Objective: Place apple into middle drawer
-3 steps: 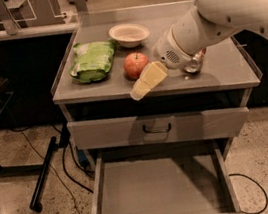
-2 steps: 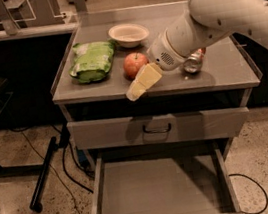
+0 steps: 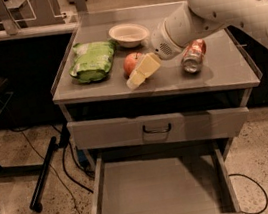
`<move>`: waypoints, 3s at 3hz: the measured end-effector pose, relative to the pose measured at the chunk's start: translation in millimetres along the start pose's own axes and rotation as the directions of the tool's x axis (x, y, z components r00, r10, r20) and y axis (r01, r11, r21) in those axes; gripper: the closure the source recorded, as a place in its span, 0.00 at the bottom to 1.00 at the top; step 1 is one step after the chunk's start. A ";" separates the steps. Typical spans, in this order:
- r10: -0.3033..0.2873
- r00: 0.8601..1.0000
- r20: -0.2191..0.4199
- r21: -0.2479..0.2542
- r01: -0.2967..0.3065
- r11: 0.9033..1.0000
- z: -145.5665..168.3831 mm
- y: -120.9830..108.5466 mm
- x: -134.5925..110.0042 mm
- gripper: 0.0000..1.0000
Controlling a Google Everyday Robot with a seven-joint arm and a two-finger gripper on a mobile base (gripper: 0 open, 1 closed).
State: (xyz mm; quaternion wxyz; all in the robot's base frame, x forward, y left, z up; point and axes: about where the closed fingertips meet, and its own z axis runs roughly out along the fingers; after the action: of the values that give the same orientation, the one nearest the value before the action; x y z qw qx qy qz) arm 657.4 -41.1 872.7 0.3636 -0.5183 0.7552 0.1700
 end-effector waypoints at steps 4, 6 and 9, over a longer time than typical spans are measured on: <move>0.044 0.999 -0.022 0.017 -0.043 0.999 16.0 -23.6 27.6 0.00; 0.075 0.997 0.000 0.014 -0.075 0.997 21.4 -24.7 29.8 0.00; 0.082 0.996 0.027 0.006 -0.082 0.997 35.5 -28.7 19.7 0.19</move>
Offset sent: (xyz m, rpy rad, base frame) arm 0.0200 -0.0413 -0.0073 -0.0687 0.0080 -0.0256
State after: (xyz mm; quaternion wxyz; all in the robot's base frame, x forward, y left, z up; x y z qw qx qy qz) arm 692.8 -43.3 837.8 0.3682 -0.4833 0.7715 0.1890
